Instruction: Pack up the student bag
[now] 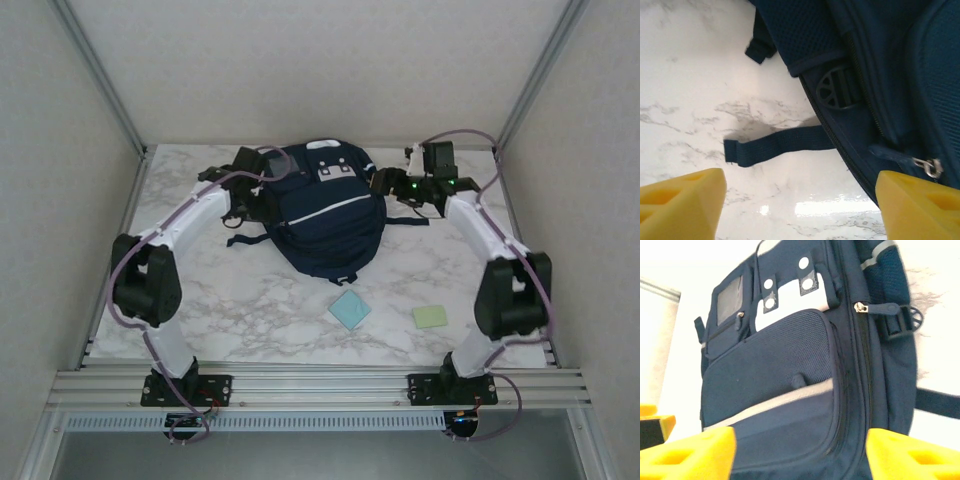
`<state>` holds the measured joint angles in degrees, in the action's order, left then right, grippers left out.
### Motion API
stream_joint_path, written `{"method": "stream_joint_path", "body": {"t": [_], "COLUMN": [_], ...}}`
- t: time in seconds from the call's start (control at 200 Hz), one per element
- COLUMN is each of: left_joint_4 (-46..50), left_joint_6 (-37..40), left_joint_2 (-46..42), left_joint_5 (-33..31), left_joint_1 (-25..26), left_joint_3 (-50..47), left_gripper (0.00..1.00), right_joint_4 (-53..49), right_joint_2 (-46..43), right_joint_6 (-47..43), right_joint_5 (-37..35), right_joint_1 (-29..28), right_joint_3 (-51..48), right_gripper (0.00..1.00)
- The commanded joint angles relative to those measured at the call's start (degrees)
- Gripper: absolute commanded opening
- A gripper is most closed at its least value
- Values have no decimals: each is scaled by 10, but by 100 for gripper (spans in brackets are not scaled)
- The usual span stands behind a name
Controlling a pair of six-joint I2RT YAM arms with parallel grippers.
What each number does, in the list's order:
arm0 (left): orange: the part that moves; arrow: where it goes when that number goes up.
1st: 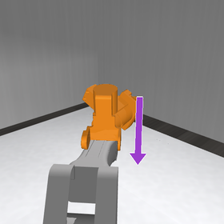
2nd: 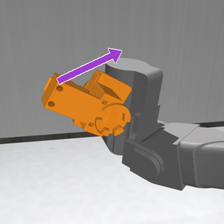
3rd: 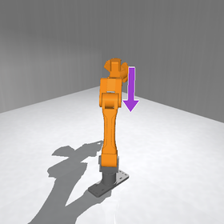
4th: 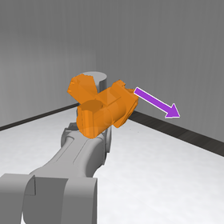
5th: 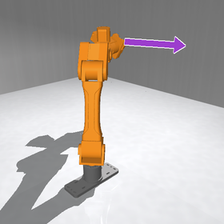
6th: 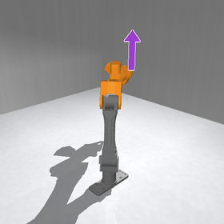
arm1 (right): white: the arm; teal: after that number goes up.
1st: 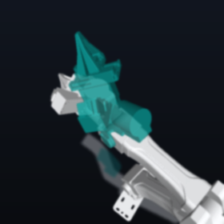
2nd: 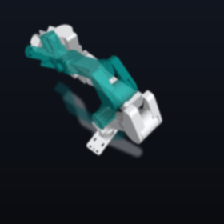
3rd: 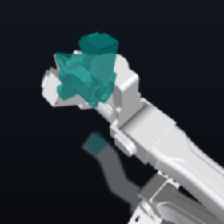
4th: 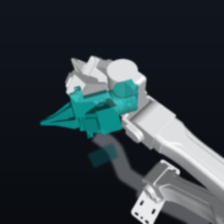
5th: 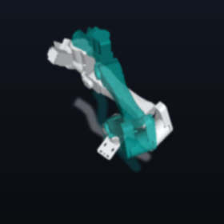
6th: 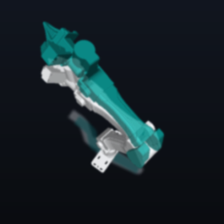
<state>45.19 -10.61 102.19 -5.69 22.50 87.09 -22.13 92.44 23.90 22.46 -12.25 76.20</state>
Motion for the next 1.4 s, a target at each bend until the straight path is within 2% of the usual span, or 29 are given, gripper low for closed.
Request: {"method": "stream_joint_path", "body": {"t": [0.0, 0.055, 0.09, 0.26, 0.415, 0.506, 0.641, 0.721, 0.951, 1.181, 1.331, 1.396], "left_joint_4": [-58, -87, -103, -161, -198, -198, -184, -176, -162, -163, -162, -160], "left_joint_6": [-68, -87, -97, -123, -137, -139, -132, -129, -127, -130, -135, -134], "left_joint_2": [-54, -73, -82, -112, -137, -150, -174, -191, -217, -207, -204, -204], "left_joint_5": [30, 44, 48, 73, 109, 116, 106, 98, 50, 58, 60, 60], "left_joint_1": [1, 1, 1, 1, 1, 1, 1, 1, 1, 1, 0, 1], "left_joint_3": [-32, -50, -59, -102, -147, -166, -185, -198, -224, -215, -211, -210], "left_gripper": [100, 100, 100, 100, 100, 100, 100, 100, 100, 100, 100, 100], "right_joint_4": [-62, -87, -108, -210, -238, -208, -181, -157, -80, -81, -73, -70], "right_joint_2": [-70, -102, -123, -189, -189, -175, -129, -106, -48, 11, 47, 49], "right_joint_6": [21, 38, 48, 101, 90, 48, 0, -14, -41, -58, -51, -47], "right_joint_5": [-67, -89, -115, -222, -221, -188, -203, -226, -257, -300, -314, -308], "right_joint_1": [-33, -48, -62, -151, -238, -275, -302, -338, -379, -430, -442, -442], "right_joint_3": [-58, -88, -103, -157, -200, -226, -241, -246, -265, -250, -252, -254], "right_gripper": [84, 95, 99, 99, 99, 99, 99, 99, 99, 99, 99, 94]}}
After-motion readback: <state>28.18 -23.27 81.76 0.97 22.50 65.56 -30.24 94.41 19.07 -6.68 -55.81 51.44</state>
